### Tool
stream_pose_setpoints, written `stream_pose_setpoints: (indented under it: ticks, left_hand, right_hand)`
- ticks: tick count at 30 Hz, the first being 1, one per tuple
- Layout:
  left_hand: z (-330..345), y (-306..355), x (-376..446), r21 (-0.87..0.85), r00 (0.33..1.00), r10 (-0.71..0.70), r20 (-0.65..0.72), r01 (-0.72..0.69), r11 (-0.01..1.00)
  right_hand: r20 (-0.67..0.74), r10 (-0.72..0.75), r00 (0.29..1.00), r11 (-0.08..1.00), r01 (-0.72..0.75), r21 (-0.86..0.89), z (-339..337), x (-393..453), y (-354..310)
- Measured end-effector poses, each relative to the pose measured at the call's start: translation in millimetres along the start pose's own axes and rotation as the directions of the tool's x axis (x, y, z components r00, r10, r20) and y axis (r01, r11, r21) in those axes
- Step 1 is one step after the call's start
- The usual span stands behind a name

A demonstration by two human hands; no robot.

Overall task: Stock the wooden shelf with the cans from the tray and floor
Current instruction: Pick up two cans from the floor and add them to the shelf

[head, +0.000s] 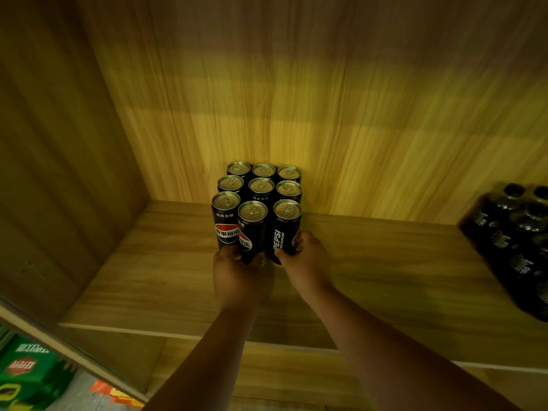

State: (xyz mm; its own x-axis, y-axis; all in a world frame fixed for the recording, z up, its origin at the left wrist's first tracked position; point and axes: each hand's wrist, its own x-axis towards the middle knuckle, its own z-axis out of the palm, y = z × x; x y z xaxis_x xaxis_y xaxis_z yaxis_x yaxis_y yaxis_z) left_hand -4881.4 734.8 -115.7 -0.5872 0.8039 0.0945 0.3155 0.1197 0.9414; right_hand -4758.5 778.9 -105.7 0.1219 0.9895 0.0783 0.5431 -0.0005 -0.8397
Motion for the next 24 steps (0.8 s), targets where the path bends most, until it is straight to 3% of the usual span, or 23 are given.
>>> stream_pose_setpoints:
  ticks: [8, 14, 19, 22, 24]
  left_hand:
    - [7.5, 0.8, 3.7, 0.047, 1.0, 0.002, 0.002, -0.002, 0.999]
    - [-8.4, -6.2, 5.8, 0.251, 0.984, 0.17, 0.05, -0.177, 0.952]
    - [-34.4, -15.3, 9.9, 0.574, 0.94, 0.313, 0.137, -0.333, 0.749]
    - [-51.5, -20.2, 17.0, 0.655, 0.899, 0.375, 0.228, -0.427, 0.624]
    - [-63.3, -21.0, 19.1, 0.662, 0.885, 0.346, 0.311, -0.463, 0.589]
  right_hand:
    - [0.004, -0.013, 1.0, 0.997, 0.013, -0.079, 2.5, 5.4, -2.2]
    - [0.094, -0.056, 0.994, 0.935, 0.085, -0.343, -16.9, 6.2, -2.4]
    - [0.199, -0.081, 0.977, 0.836, 0.176, -0.52, -27.5, -7.6, 0.4]
    - [0.272, -0.119, 0.955, 0.752, 0.266, -0.603, -39.3, -17.0, -2.1]
    - [0.302, -0.145, 0.942, 0.711, 0.311, -0.631, -48.1, -23.6, -3.6]
